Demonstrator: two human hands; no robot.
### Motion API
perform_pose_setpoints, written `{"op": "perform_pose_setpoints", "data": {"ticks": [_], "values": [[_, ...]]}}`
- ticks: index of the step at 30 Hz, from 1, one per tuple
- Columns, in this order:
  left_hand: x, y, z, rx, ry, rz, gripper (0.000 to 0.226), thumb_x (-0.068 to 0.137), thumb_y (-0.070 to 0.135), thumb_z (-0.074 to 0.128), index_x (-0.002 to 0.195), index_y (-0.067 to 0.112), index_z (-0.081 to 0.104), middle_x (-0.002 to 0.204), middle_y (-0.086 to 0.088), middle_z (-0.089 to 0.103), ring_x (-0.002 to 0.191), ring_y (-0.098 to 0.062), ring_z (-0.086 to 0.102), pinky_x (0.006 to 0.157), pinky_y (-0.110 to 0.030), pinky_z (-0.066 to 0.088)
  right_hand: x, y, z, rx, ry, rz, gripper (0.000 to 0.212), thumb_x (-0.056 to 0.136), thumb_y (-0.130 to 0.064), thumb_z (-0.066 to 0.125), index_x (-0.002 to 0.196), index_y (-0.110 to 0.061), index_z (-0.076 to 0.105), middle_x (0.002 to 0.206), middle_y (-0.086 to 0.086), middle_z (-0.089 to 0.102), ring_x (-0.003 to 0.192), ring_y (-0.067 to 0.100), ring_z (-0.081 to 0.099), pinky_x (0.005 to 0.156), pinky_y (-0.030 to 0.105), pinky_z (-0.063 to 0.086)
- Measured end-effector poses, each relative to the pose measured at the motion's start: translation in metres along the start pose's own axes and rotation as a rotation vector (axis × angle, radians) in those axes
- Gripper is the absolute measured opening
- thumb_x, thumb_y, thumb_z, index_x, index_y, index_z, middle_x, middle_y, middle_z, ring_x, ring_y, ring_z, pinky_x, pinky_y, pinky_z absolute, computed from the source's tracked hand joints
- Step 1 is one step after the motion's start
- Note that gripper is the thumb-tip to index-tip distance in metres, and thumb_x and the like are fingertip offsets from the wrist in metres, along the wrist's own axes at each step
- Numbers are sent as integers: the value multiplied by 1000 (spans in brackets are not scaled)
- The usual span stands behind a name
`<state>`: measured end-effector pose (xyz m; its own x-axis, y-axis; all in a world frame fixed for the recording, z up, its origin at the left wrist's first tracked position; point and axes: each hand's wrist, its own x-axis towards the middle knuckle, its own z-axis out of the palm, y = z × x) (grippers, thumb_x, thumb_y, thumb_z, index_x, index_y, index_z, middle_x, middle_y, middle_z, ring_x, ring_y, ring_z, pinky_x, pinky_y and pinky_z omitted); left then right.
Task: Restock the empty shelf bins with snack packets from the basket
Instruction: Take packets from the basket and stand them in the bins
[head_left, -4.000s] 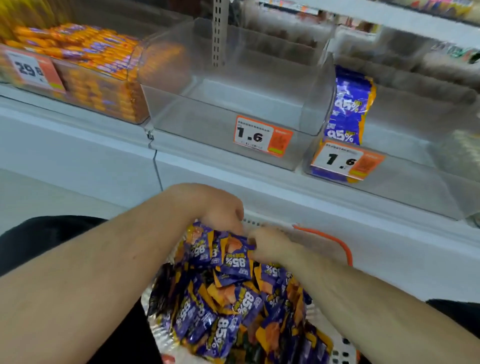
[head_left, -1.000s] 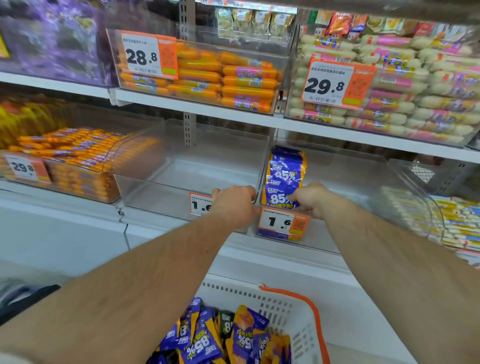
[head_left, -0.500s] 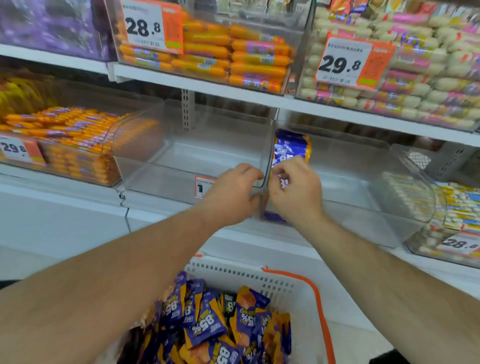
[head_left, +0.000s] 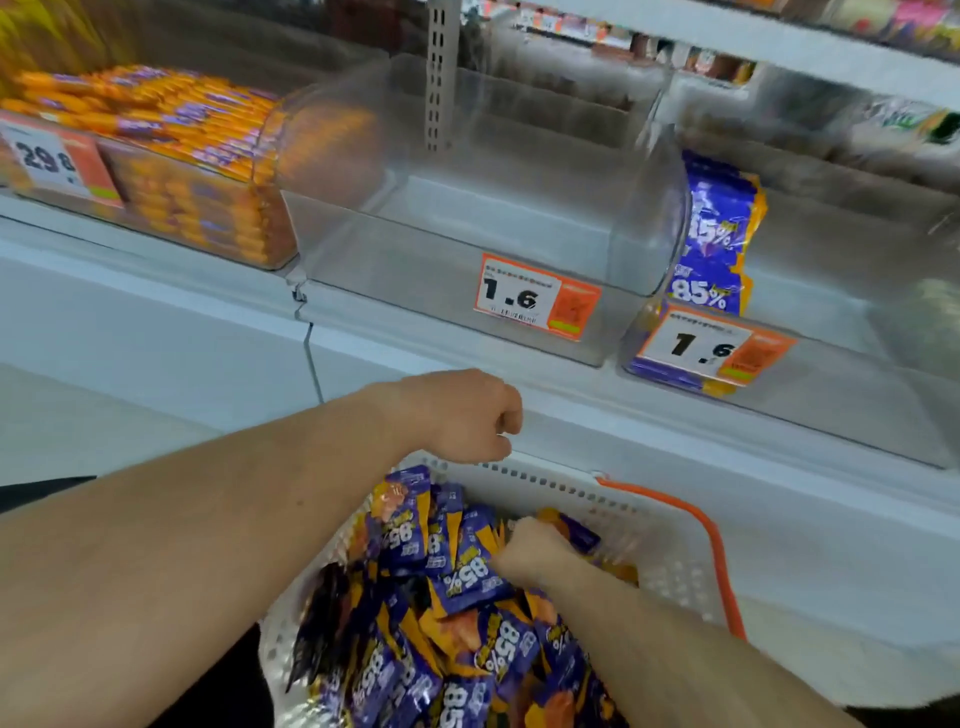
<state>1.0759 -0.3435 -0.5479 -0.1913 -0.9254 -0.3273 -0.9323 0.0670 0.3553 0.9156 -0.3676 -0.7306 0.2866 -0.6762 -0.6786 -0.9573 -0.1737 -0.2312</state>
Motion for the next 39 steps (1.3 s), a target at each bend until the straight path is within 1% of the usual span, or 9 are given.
{"op": "perform_pose_setpoints", "data": {"ticks": [4,9,13,17,23,28,31,36,39], "values": [[4,4,-1,-1,-83,19,38,96,32,53,133,22,52,134,4,53,119,-17,51,98,-29,42,9,-4,33,222,36,160,41,84,-35,69,66,-20,36,60,0,34,53,17,35,50,30,26],[5,6,-5,12,-122,10,41,96,34,53,136,22,49,138,4,50,121,-18,50,100,-32,43,12,-5,26,494,109,181,26,89,-4,59,76,-23,46,67,4,38,64,19,38,60,31,35],[5,13,-6,1,-150,19,46,95,34,55,139,21,47,141,3,48,124,-18,49,102,-33,42,-16,-6,-32,245,227,-8,20,80,3,53,88,-11,65,83,8,58,71,23,48,54,29,36],[6,23,-7,-49,-150,9,56,93,37,60,142,20,42,142,1,47,126,-19,49,104,-34,42,-63,-12,-108,32,294,-245,39,84,-1,53,114,-19,69,121,3,65,107,23,62,83,33,52],[16,34,-13,-237,-28,41,18,81,19,71,76,13,55,67,-3,53,67,-22,50,61,-31,38,-127,-6,-185,226,397,-415,22,81,-11,74,99,-24,71,90,-4,71,80,8,65,76,24,54],[18,42,-13,-753,114,42,14,79,2,67,93,4,69,98,-14,74,87,-25,71,77,-39,57,-155,12,-210,586,487,-455,18,82,-9,78,84,-22,66,86,6,72,75,14,68,72,33,57],[18,48,-14,-1010,193,20,24,88,-9,60,95,13,69,90,-3,76,75,-12,71,60,-24,54,-166,23,-214,818,442,-473,15,86,0,70,87,-14,66,72,-3,71,57,0,63,51,15,48],[21,58,-18,-1062,372,85,16,88,2,66,94,16,71,88,4,76,83,-11,72,68,-24,56,-177,29,-222,910,491,-502,11,90,5,63,94,-5,67,70,-4,73,55,3,65,49,16,49],[24,66,-25,-963,501,161,25,88,6,68,95,30,71,91,13,75,88,-4,69,79,-18,53,-186,31,-243,813,760,-592,12,89,4,65,89,-7,69,73,-5,75,65,7,69,63,26,57]]}}
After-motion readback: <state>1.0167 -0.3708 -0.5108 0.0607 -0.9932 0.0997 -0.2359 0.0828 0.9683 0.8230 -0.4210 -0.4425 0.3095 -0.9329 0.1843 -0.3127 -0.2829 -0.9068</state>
